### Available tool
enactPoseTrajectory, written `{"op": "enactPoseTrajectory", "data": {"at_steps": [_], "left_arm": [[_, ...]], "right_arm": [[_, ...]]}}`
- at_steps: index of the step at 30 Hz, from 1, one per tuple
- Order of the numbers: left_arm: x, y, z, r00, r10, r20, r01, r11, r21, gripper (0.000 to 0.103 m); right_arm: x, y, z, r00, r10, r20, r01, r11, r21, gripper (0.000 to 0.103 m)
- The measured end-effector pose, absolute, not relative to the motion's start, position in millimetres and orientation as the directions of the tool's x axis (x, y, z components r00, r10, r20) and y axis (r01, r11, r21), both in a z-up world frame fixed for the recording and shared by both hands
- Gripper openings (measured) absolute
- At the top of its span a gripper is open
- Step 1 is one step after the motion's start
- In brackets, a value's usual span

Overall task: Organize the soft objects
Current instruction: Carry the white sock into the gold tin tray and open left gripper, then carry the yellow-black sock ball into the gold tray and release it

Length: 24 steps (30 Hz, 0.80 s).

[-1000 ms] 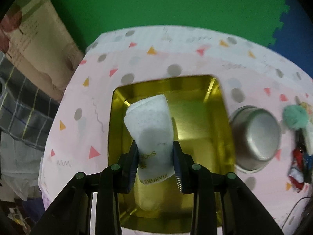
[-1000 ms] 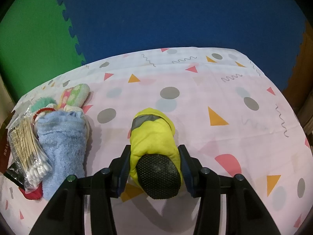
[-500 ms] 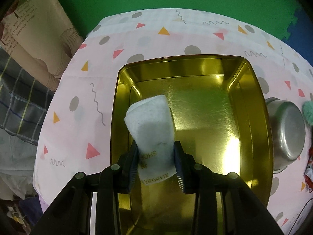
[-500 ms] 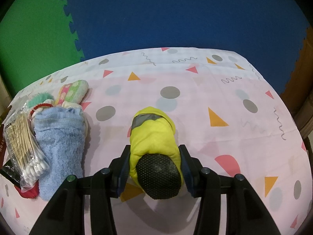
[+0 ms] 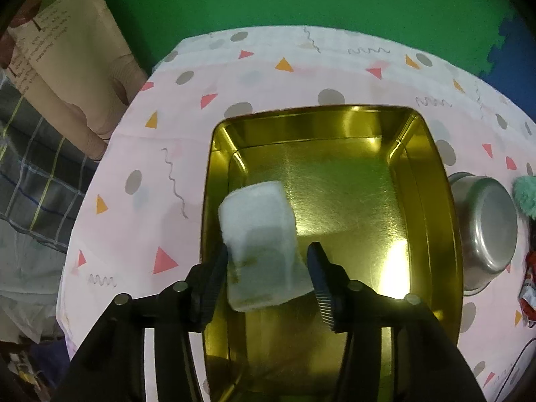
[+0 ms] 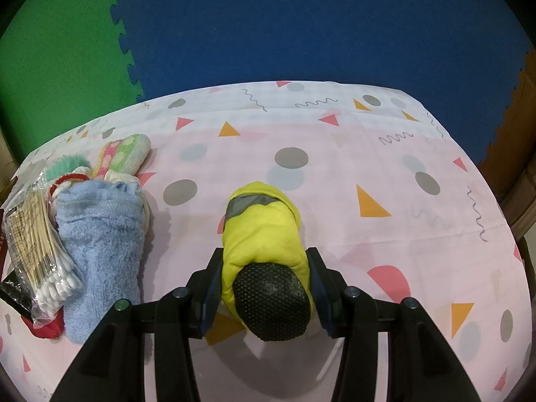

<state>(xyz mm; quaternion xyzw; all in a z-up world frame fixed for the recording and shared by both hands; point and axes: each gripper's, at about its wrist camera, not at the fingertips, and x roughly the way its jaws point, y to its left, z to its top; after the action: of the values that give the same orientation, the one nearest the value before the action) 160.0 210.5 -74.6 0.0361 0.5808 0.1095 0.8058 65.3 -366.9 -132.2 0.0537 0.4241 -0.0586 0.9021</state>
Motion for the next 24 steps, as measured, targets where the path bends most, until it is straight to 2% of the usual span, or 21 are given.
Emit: {"op": "enactPoseTrajectory", "data": {"at_steps": [14,24], "left_arm": [[103.4,197.9,-44.4,0.44,0.261,-0.859,-0.191,0.962,0.194,0.07],[65.7,191.8,-51.0,0.474,0.338,-0.813,-0.267,0.935,0.233,0.071]], "right_arm": [[66.7,-366.0,-132.0,0.628,-0.073,-0.775,0.149,0.988,0.029,0.049],[69.1,-365.8,-127.5,0.608,-0.101,-0.788,0.188,0.982,0.019,0.047]]}}
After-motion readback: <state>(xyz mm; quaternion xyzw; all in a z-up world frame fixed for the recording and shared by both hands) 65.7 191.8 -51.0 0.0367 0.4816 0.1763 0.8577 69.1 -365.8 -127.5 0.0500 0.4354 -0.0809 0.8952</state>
